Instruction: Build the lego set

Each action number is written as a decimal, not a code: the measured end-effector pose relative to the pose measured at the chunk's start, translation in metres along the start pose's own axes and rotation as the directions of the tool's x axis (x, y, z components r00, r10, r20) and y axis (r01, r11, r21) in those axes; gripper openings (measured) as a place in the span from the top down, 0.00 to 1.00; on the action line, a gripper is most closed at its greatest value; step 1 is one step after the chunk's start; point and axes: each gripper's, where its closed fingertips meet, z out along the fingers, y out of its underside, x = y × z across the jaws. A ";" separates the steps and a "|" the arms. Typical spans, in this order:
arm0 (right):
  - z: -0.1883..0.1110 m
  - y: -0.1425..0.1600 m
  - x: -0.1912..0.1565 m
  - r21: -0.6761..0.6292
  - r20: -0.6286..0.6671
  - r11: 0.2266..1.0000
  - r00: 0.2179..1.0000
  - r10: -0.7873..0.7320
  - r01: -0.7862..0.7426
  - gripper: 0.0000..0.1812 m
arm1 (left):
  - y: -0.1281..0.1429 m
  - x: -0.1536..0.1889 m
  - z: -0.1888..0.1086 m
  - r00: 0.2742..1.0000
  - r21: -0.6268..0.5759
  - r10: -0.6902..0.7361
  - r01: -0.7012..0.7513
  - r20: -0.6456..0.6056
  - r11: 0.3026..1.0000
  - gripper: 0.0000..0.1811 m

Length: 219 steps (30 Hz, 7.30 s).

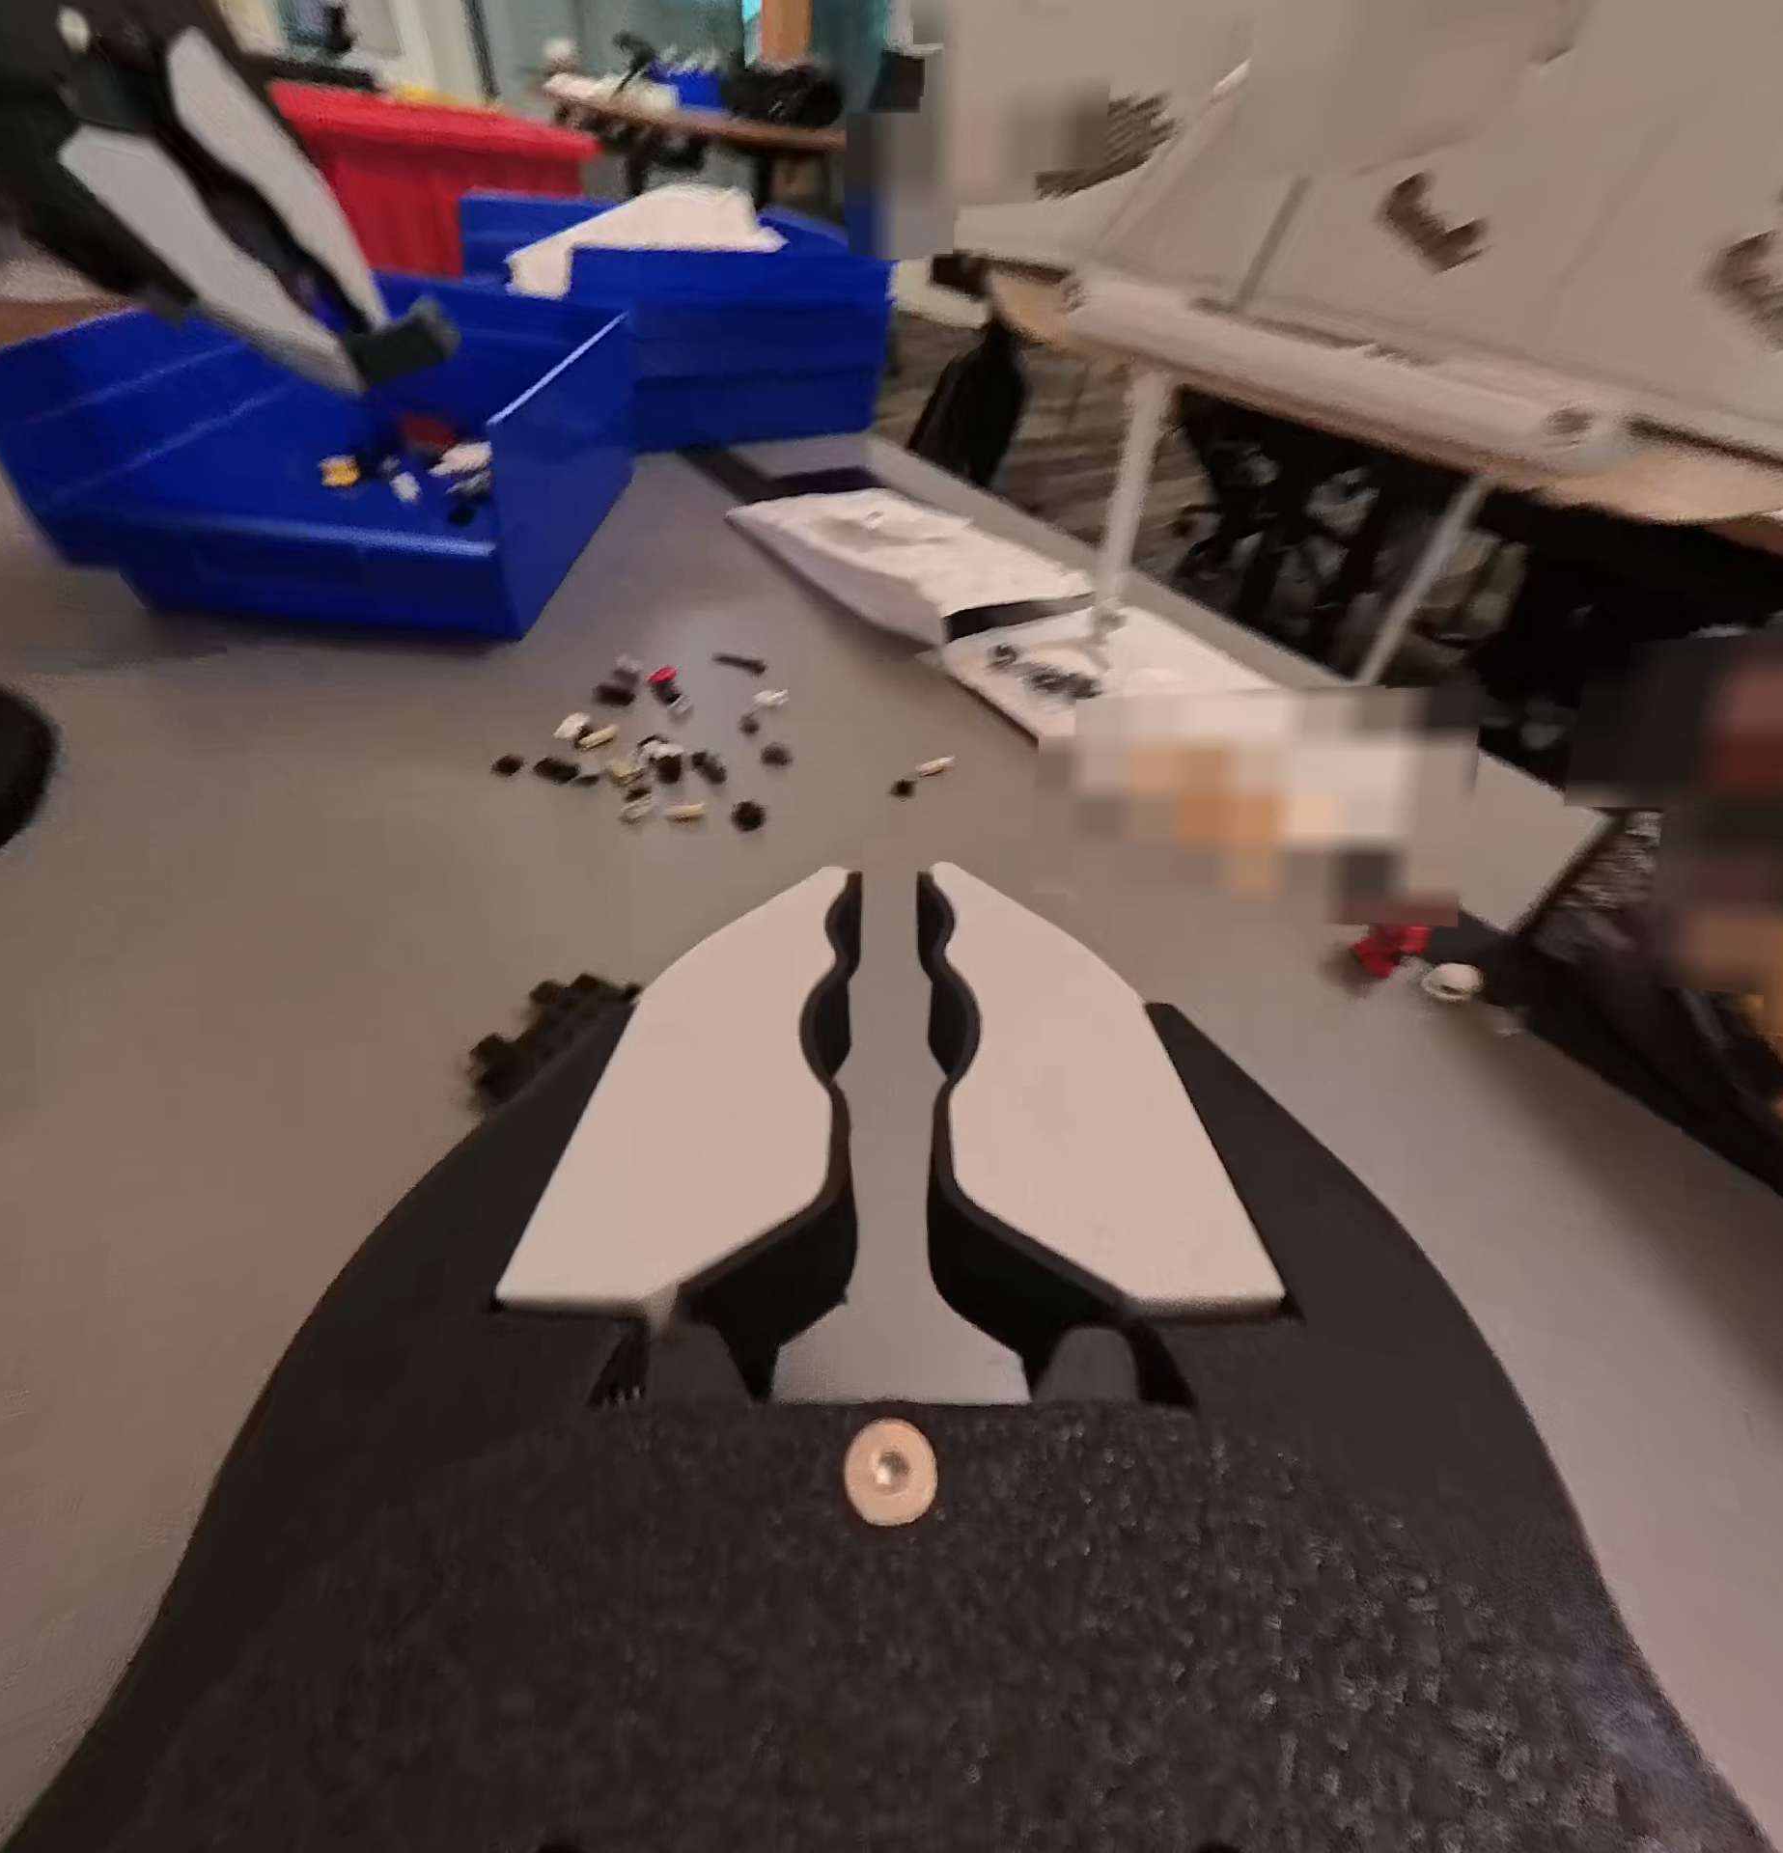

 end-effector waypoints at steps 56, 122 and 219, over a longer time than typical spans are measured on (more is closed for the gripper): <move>0.012 0.071 0.038 -0.479 0.516 0.780 0.848 -0.119 0.401 0.67 | -0.170 0.168 0.010 0.911 0.661 0.029 0.277 -0.412 0.697 0.90; 0.029 0.073 -0.081 -0.264 0.739 0.869 0.667 -0.098 0.420 0.67 | -0.180 0.204 0.045 0.886 0.513 -0.024 0.289 -0.463 0.808 0.87; 0.000 0.037 -0.037 -0.074 0.118 0.988 0.982 0.144 -0.136 1.00 | -0.081 0.082 0.120 0.898 0.055 -0.397 0.414 -0.190 0.909 0.92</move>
